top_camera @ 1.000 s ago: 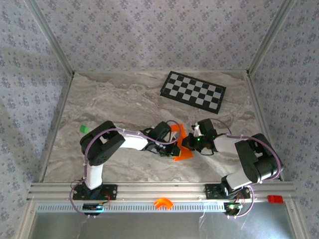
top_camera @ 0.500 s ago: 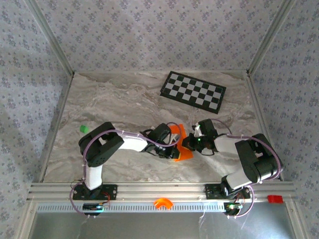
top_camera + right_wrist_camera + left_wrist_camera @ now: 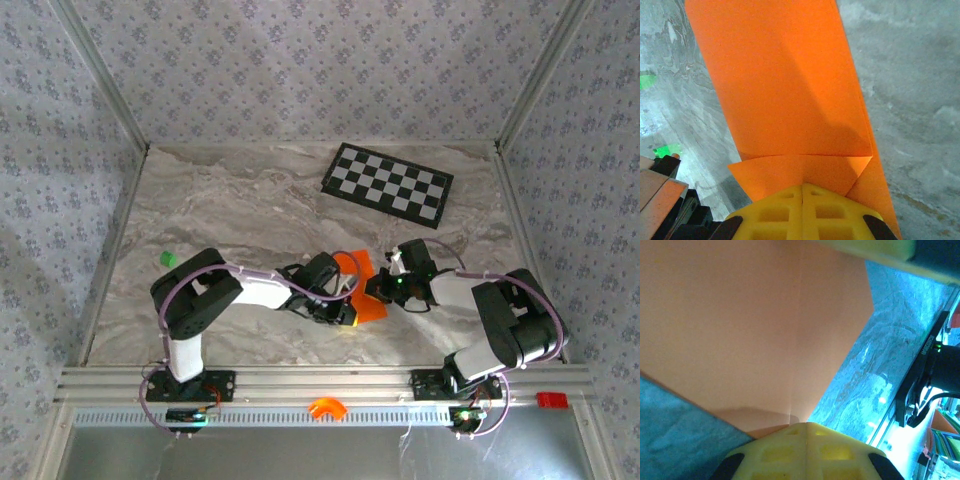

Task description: Fold a paper plane with a square sheet of paper (pick it up from the middle)

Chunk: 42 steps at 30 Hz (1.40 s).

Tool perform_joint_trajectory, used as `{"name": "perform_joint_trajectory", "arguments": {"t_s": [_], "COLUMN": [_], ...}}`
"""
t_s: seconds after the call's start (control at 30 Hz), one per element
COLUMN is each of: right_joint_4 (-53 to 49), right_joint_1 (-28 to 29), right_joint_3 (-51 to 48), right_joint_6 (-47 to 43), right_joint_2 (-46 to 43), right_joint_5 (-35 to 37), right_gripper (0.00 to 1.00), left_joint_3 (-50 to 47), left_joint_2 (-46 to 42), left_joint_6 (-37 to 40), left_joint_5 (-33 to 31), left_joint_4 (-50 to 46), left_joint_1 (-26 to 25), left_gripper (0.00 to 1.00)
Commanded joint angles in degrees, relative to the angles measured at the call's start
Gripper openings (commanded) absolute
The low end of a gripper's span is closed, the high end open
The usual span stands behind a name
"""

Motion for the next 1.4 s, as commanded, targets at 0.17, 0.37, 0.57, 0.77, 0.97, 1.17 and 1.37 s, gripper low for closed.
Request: {"name": "perform_joint_trajectory", "arguments": {"t_s": [0.17, 0.37, 0.57, 0.77, 0.97, 1.17, 1.37], "right_joint_4": [-8.3, -6.5, -6.0, -5.8, -5.8, -9.6, -11.6], "right_joint_1": [-0.7, -0.7, -0.8, -0.8, -1.0, -2.8, -1.7], "right_joint_3": [-3.1, -3.7, -3.7, -3.5, -2.4, 1.2, 2.1], "right_joint_6": [-0.5, 0.9, 1.2, 1.2, 1.1, -0.7, -3.1], "right_joint_2": [1.6, 1.6, 1.8, 1.9, 1.7, -2.6, -7.6], "right_joint_5": [6.7, 5.9, 5.5, 5.0, 3.3, 1.2, 1.4], "right_gripper": [0.0, 0.0, 0.0, 0.0, 0.0, 0.01, 0.03], "left_joint_3": [-2.3, -0.6, 5.0, 7.0, 6.6, 2.4, -0.1], "left_joint_2": [-8.0, -8.8, -1.6, 2.9, 4.2, 2.7, 0.2], "left_joint_6": [1.2, -1.8, -2.0, -0.8, 2.7, 5.9, 8.5], "left_joint_5": [1.4, -1.3, -2.8, -3.2, -7.8, -12.1, -13.2], "left_joint_4": [-3.0, 2.9, 2.8, 0.7, -7.5, -13.9, -15.6], "left_joint_1": [0.5, 3.4, 3.4, 2.7, 0.8, -1.0, -1.0], "left_gripper": [0.07, 0.06, 0.04, 0.04, 0.0, 0.0, 0.0]}}
